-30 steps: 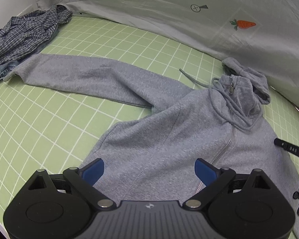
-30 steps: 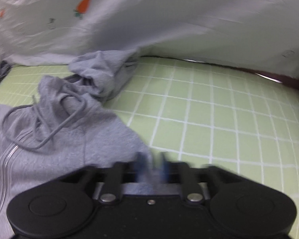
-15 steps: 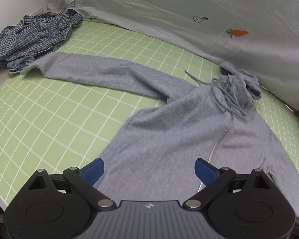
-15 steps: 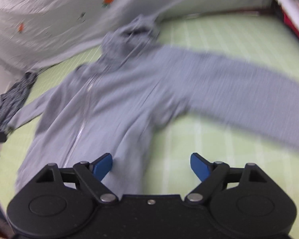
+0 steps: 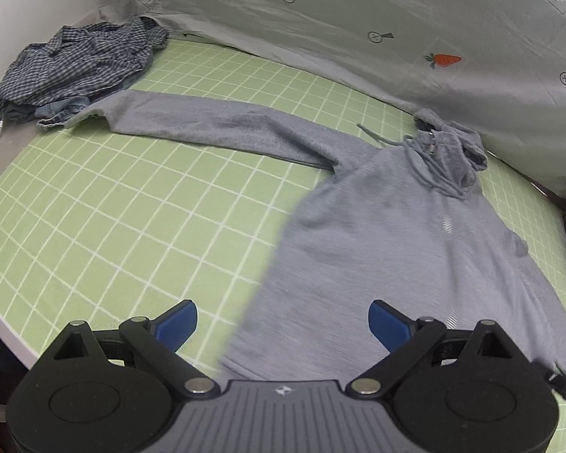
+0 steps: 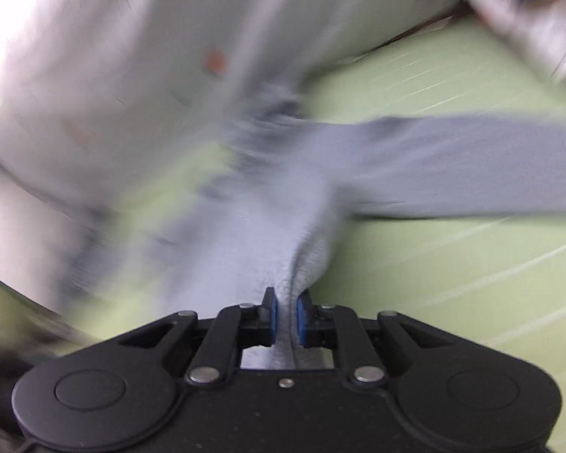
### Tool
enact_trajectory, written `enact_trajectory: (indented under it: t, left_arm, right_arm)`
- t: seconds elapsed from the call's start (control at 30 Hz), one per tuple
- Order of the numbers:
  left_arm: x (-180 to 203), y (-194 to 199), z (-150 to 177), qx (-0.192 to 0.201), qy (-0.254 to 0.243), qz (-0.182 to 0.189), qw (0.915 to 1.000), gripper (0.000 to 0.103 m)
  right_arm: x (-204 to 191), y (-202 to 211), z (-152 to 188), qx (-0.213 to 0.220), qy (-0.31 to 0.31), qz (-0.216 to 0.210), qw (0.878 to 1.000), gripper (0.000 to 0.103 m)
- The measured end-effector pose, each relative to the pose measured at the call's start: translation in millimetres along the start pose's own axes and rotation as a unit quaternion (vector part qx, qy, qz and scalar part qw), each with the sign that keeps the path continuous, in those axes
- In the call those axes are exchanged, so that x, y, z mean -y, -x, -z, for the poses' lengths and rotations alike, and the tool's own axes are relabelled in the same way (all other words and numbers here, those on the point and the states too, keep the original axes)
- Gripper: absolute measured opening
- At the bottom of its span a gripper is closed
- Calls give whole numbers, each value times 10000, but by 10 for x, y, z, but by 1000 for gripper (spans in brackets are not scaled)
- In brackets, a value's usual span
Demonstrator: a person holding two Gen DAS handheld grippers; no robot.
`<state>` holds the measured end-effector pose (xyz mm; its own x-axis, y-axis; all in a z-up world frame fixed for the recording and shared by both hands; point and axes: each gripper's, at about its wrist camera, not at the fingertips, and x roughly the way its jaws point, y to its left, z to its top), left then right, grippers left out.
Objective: Fold clothes
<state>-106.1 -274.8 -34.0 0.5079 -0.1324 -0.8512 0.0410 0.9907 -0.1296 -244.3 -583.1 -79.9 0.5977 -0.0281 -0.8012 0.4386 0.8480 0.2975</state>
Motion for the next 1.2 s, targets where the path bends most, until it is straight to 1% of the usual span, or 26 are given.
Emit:
enact_trajectory:
  t: [0.03, 0.07, 0.1, 0.13, 0.17, 0.23, 0.33, 0.37, 0.47, 0.53, 0.67, 0.8, 0.83, 0.9, 1.03, 1.07, 1.2]
  left_arm:
    - [-49, 2, 6, -20, 30, -31, 10000, 97]
    - [-103, 9, 0, -21, 86, -45, 10000, 97]
    - [-160, 21, -9, -3, 154, -51, 9999, 97]
    - [-212, 33, -28, 24, 213, -69, 9997, 97]
    - [-260, 46, -55, 55, 266, -95, 9996, 97]
    - [-346, 39, -112, 72, 301, -128, 9994, 97]
    - [-476, 7, -202, 76, 336, -155, 9993, 97]
    - [-526, -10, -243, 85, 348, -157, 9992, 97]
    - [-682, -75, -398, 126, 360, -159, 9991, 97]
    - [-805, -138, -526, 139, 357, -166, 9991, 97]
    - [-1089, -285, -798, 173, 363, -164, 9991, 97]
    - [-1442, -513, -1091, 181, 457, -207, 9986, 97]
    - [-1541, -585, -1178, 170, 495, -225, 9984, 97]
    - [-1742, -741, -1368, 148, 571, -235, 9980, 97]
    - [-2075, -1104, -1758, 84, 793, -267, 9965, 97]
    - [-2144, -1197, -1846, 82, 864, -269, 9959, 97]
    - [-2392, -1559, -2140, 77, 1127, -244, 9933, 95]
  right_arm:
    - [13, -96, 45, -222, 54, 293, 9993, 17]
    - [3, -108, 61, -223, 26, 359, 9991, 19]
    - [-21, -87, 66, -134, -4, 359, 9993, 35]
    - [-46, -65, 72, -46, -33, 359, 9993, 59]
    - [-105, -31, 63, 95, 2, 435, 9990, 74]
    - [-241, -7, 32, 300, 172, 619, 9975, 79]
    - [-453, -86, -19, 367, 441, 768, 9954, 97]
    - [-526, -116, -24, 363, 532, 795, 9948, 98]
    - [-729, -236, -39, 279, 738, 821, 9935, 98]
    - [-849, -337, -24, 197, 728, 782, 9941, 99]
    - [-1078, -603, -7, 25, 423, 705, 9966, 103]
    - [-1212, -870, -67, 23, -134, 758, 9970, 103]
    - [-1239, -927, -90, 49, -272, 830, 9962, 103]
    - [-1329, -1037, -157, 162, -389, 1176, 9922, 103]
    - [-1472, -1261, -318, 52, -325, 1892, 9814, 103]
    - [-1498, -1298, -354, 73, -305, 1995, 9794, 103]
    - [-1527, -1385, -439, 140, -767, 2271, 9708, 103]
